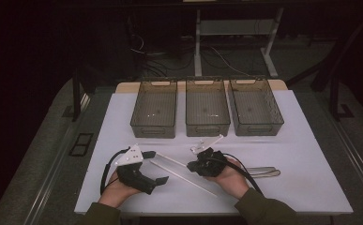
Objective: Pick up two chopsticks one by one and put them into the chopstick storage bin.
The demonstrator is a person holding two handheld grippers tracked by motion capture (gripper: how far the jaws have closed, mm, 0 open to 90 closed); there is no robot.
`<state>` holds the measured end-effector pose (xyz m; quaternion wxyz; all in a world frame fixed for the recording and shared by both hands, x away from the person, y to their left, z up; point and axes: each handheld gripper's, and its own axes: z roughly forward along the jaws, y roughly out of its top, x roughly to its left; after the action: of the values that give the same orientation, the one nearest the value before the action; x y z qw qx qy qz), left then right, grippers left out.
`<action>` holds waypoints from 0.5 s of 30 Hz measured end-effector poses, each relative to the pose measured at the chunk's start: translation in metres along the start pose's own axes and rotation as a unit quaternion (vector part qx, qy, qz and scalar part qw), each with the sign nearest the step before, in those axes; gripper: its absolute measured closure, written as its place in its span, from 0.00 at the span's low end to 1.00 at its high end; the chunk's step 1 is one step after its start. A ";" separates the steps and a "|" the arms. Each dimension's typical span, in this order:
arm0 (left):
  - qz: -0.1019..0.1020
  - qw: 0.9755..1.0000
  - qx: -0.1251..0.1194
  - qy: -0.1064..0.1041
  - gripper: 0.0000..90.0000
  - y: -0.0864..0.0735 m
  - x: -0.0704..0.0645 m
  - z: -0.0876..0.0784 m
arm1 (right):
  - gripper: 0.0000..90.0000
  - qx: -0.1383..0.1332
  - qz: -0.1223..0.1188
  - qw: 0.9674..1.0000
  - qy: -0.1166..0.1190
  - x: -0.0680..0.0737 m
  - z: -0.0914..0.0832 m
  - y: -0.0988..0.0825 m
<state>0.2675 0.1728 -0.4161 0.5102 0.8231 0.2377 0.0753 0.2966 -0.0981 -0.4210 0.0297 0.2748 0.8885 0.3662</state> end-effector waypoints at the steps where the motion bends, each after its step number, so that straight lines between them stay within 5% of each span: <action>1: 0.000 1.000 0.000 0.000 0.00 0.000 0.000 0.000 | 0.94 -0.002 0.002 1.000 -0.001 -0.001 -0.002 0.001; 15: 0.000 1.000 0.003 0.000 0.00 0.000 0.000 0.000 | 0.94 -0.028 0.004 1.000 -0.006 -0.011 -0.020 0.012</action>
<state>0.2673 0.1725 -0.4166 0.5081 0.8243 0.2384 0.0747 0.3069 -0.1095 -0.4003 0.0410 0.2800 0.8766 0.3892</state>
